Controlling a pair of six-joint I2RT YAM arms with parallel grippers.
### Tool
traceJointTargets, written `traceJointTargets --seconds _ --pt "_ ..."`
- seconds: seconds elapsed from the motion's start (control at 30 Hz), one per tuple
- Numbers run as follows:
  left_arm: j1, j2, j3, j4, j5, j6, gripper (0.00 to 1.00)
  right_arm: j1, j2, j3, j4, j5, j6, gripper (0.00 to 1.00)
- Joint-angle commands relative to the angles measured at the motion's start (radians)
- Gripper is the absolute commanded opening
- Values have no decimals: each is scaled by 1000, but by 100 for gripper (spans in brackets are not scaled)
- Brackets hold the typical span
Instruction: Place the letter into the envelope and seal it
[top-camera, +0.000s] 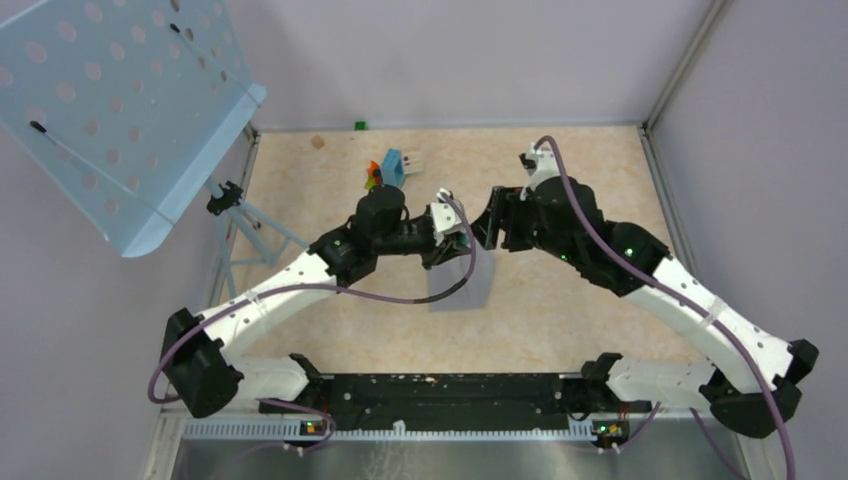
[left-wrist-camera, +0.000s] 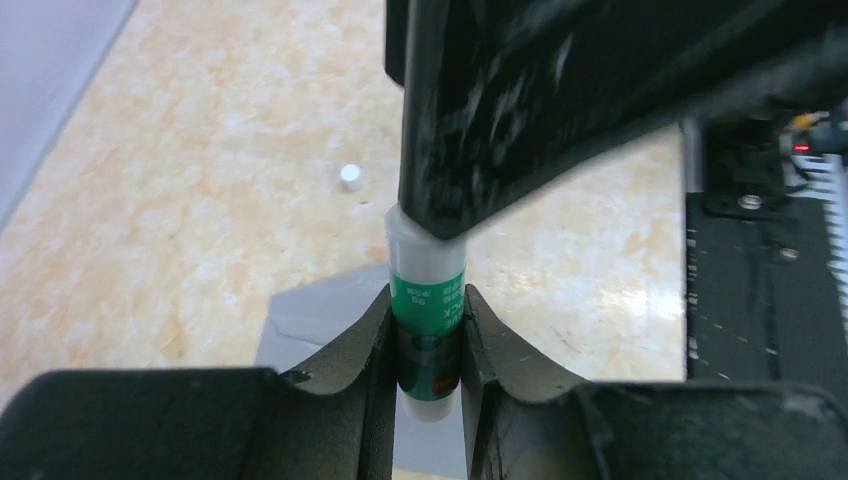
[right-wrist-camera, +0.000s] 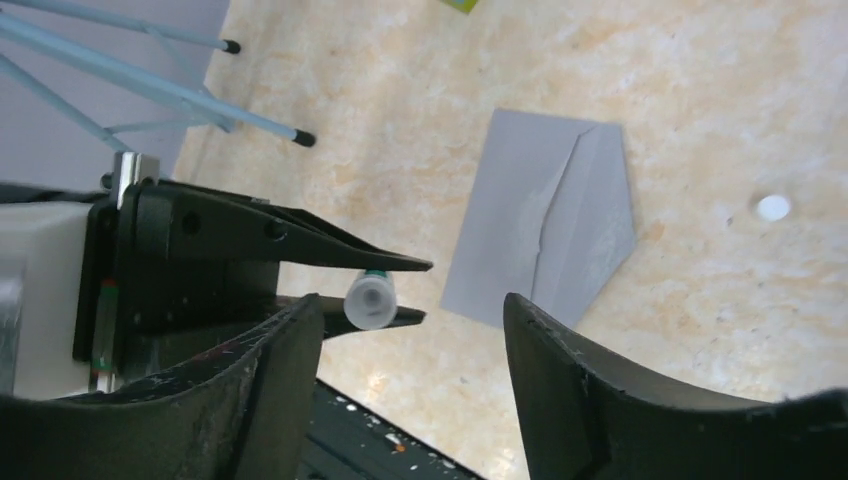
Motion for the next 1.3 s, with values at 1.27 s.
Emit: traceJointTargets --seconds 1.27 --pt "71 174 214 -174 978 -158 0 -11 -158 -68 91 -675 -543 44"
